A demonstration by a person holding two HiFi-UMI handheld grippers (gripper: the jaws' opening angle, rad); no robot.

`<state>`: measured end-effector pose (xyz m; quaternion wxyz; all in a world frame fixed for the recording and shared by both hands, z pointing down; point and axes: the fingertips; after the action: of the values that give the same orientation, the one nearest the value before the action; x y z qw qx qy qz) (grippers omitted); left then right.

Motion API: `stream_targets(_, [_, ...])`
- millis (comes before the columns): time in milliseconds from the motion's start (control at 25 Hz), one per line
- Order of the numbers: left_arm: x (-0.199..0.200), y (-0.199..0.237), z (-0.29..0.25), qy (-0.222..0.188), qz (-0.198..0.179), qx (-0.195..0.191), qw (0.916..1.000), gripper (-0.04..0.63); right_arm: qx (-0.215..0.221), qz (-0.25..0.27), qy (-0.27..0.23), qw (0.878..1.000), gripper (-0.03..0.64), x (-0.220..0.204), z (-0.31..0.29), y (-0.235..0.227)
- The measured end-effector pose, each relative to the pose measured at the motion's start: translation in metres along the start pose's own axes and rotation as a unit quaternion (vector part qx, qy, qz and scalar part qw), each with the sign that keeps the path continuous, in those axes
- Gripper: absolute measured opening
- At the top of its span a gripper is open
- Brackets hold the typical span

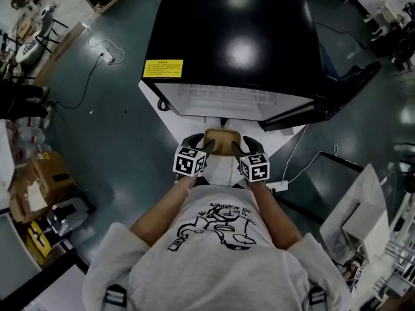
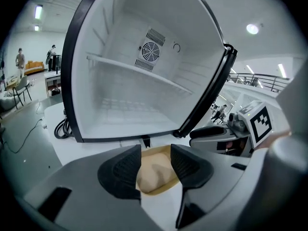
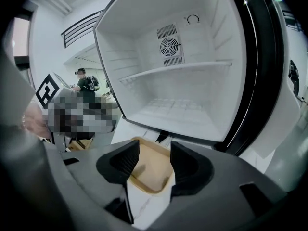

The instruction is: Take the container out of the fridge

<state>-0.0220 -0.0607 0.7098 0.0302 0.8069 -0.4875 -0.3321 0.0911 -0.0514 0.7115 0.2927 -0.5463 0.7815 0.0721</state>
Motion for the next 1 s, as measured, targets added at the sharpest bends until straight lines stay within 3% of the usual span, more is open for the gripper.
stream_targets(520, [0.058, -0.030, 0.046, -0.080, -0.028, -0.019, 0.9962, 0.129, 0.021, 0.031, -0.077, 0.996, 0.108, 0.061, 0.055, 0.019])
stream_targets(1000, [0.105, -0.068, 0.088, -0.141, -0.073, -0.054, 0.9857, 0.060, 0.020, 0.065, -0.129, 0.989, 0.055, 0.102, 0.107, 0.033])
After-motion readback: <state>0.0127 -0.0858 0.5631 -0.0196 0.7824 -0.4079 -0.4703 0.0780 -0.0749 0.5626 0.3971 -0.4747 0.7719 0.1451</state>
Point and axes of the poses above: the fingertips, and each gripper's own axes: z backward along the fingers, y to its left, x out of its top, and after that the axes turned 13 degrees about y, right-handed
